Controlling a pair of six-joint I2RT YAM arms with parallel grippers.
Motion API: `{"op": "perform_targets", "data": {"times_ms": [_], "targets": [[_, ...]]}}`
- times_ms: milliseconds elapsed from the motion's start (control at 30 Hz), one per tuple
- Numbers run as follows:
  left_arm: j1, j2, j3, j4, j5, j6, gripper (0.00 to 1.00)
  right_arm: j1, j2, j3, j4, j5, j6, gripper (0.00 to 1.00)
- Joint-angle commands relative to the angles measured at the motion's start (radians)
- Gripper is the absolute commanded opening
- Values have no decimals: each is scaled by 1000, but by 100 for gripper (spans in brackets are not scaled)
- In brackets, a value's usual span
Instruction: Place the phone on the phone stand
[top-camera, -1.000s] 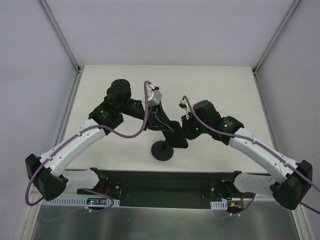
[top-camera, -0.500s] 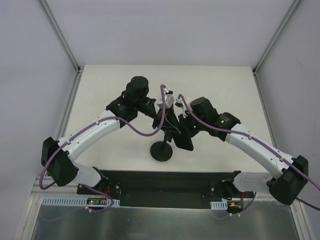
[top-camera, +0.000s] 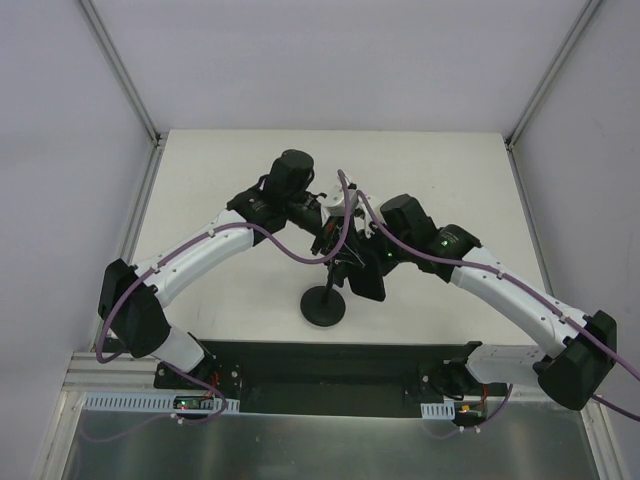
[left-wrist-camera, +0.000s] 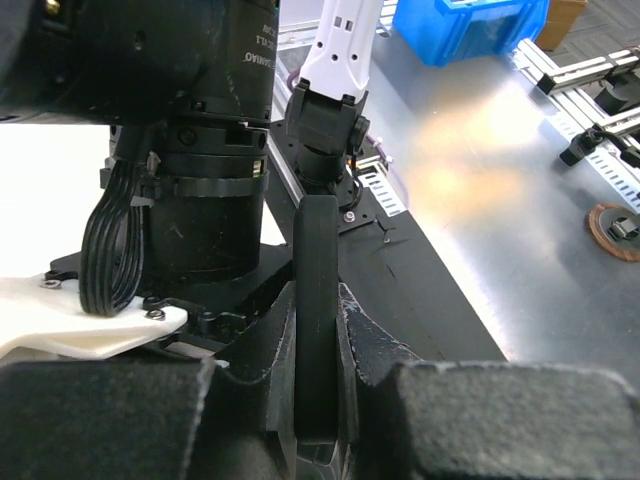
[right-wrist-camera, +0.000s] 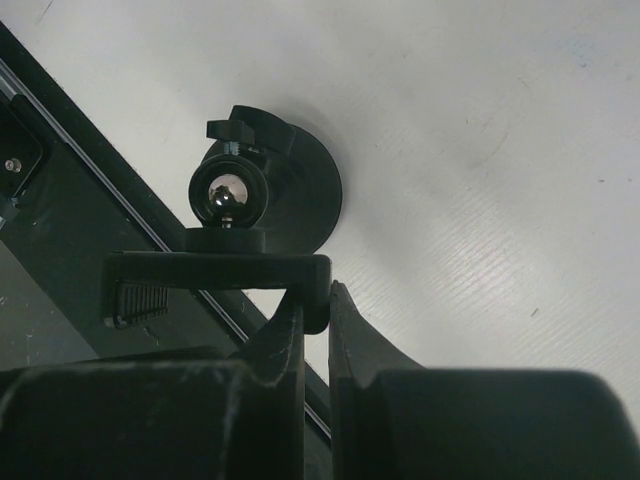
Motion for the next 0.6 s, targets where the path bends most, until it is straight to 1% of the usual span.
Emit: {"op": "perform_targets", "data": {"times_ms": [0, 100, 133, 167, 200, 233, 267, 300, 333, 367, 400, 433, 467, 500, 533, 567], "targets": [[15, -5, 64, 15, 32, 5, 0, 1, -24, 69, 62, -57, 10, 1], [19, -4, 107, 15, 58, -116, 0, 1, -19, 77, 52, -2, 46, 1], [20, -13, 142, 24, 52, -230, 0, 2, -19, 80, 51, 24, 62, 1], [20, -22, 156, 31, 18, -286, 0, 2, -19, 83, 51, 88, 89, 1], [20, -39, 165, 38, 0, -349, 0, 1, -21, 89, 51, 115, 112, 1], [20, -89, 158, 69, -23, -436, 0, 1, -21, 91, 49, 141, 159, 1], [20, -123, 142, 96, -46, -482, 0, 2, -24, 94, 48, 199, 175, 1], [25, -155, 121, 148, -97, -533, 0, 5, -25, 94, 52, 213, 212, 1], [31, -222, 65, 208, -114, -674, 0, 7, -25, 95, 54, 254, 256, 1], [73, -249, 35, 377, -117, -773, 0, 12, -25, 97, 51, 295, 275, 1], [101, -269, 3, 500, -91, -896, 0, 12, -25, 100, 48, 311, 293, 1], [133, -289, -61, 628, -86, -1187, 0, 15, -25, 104, 45, 328, 315, 1], [213, -294, -86, 848, -91, -1322, 0, 21, -24, 106, 31, 368, 326, 1], [241, -289, -106, 920, -94, -1442, 0, 25, -24, 108, 23, 389, 329, 1], [276, -283, -146, 992, -106, -1639, 0, 31, -27, 108, 22, 408, 330, 1], [301, -278, -167, 1049, -115, -1718, 0, 41, -31, 105, 20, 441, 335, 1]]}}
